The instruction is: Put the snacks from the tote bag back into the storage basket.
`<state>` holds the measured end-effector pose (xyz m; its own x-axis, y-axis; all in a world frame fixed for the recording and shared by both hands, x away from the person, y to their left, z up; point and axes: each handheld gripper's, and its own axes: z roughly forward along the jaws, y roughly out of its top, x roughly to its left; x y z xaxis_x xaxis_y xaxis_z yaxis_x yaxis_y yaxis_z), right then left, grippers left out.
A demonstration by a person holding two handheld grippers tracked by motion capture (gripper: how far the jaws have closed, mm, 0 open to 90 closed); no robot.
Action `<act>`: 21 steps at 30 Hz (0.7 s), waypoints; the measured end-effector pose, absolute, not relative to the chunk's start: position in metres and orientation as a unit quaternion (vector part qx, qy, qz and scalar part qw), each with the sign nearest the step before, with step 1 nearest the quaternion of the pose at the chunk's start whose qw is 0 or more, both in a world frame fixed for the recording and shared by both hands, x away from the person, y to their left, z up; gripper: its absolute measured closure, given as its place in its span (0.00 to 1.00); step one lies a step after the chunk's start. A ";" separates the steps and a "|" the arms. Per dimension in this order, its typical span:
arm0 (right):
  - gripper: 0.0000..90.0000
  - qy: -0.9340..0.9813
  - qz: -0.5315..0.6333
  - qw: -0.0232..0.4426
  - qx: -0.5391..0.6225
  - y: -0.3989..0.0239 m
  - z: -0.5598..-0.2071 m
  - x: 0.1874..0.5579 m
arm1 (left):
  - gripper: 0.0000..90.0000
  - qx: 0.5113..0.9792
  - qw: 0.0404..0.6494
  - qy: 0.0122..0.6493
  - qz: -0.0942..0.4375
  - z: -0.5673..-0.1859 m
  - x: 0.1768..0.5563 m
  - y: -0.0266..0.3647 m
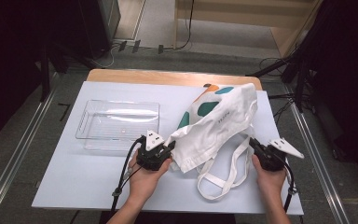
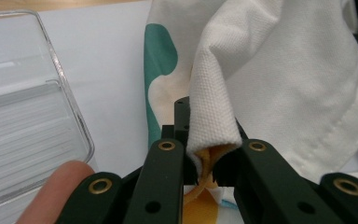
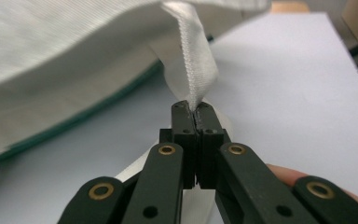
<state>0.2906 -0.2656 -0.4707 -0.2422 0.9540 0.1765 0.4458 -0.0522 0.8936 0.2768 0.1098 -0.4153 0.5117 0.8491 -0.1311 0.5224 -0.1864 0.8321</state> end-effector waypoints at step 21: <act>1.00 0.531 0.619 0.429 0.388 -0.252 -0.361 0.208 | 0.95 0.700 0.545 0.441 0.139 -0.395 0.289 0.096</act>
